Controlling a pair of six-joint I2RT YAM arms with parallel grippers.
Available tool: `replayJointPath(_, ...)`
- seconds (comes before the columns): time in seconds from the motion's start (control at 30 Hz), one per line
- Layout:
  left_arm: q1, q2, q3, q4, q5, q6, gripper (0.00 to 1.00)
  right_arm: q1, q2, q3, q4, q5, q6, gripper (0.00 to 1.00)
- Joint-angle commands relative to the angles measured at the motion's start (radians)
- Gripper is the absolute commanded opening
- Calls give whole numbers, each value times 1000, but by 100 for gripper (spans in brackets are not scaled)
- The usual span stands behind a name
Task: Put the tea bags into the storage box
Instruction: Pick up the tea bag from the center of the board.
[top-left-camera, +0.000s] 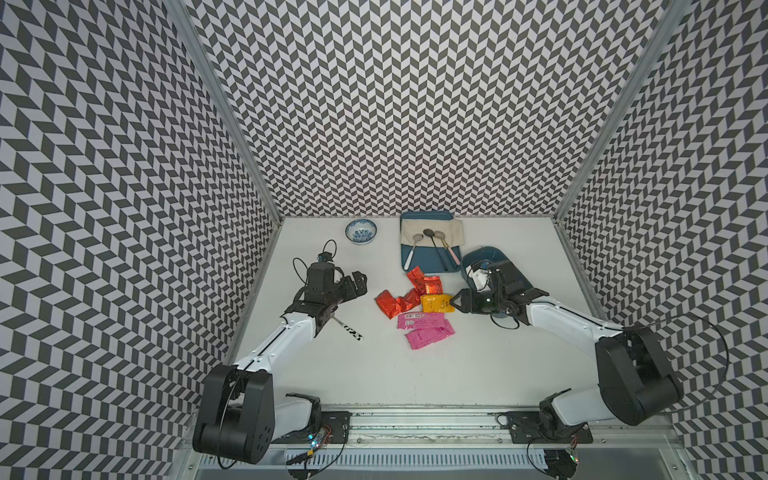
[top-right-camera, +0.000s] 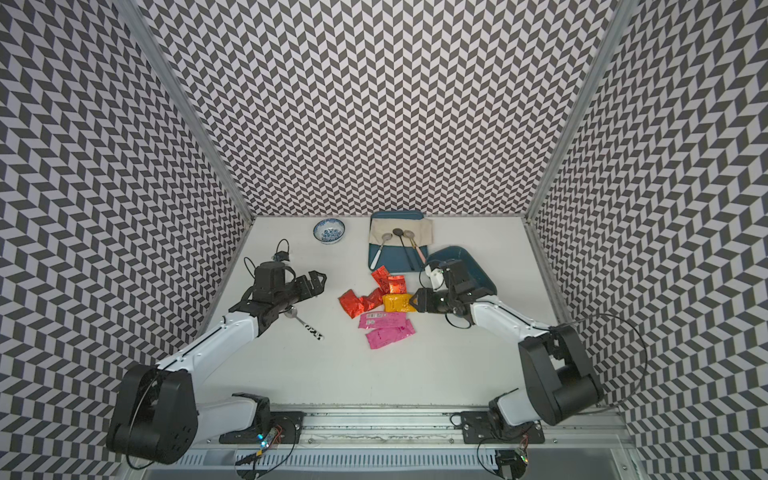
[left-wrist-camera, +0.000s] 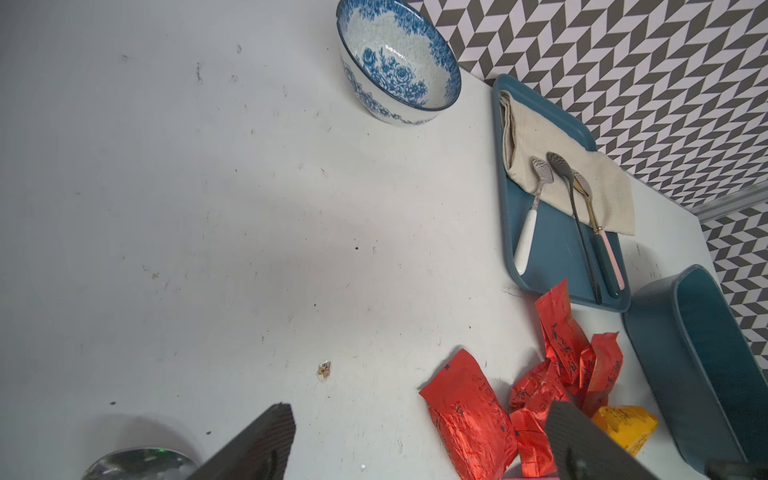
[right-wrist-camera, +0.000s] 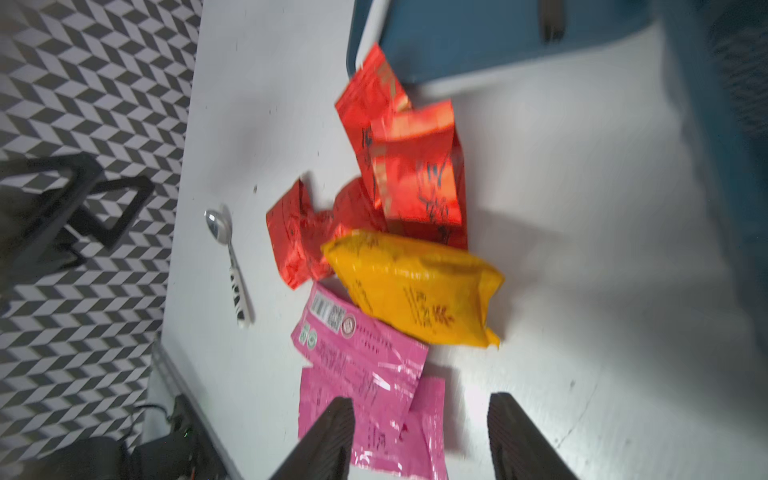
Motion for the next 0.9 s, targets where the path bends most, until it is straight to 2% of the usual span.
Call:
replayJointPath(0.0,4,10,40,24,48,-20,100,-1,-12,-53,236,-102,59,57)
replayJointPath(0.17,4,-3,53,-6,54,-5,100,-9,81,-36,295,-96,24,60)
replayJointPath(0.3,4,-31,47,-32,43,11,100,-14,143,-20,293,-57,-13,84)
replayJointPath(0.37,5,-41,42,-40,38,14,100,-14,173,-10,281,-47,-26,85)
replayJointPath(0.5,5,-49,40,-51,38,18,100,-14,203,-15,308,-19,-20,80)
replayJointPath(0.57,4,-51,40,-50,38,20,100,-12,230,-5,322,-28,-16,75)
replayJointPath(0.77,4,-57,30,-53,41,20,100,2,303,41,377,-77,10,71)
replayJointPath(0.87,5,-63,14,-47,37,20,100,15,318,65,370,-84,10,60)
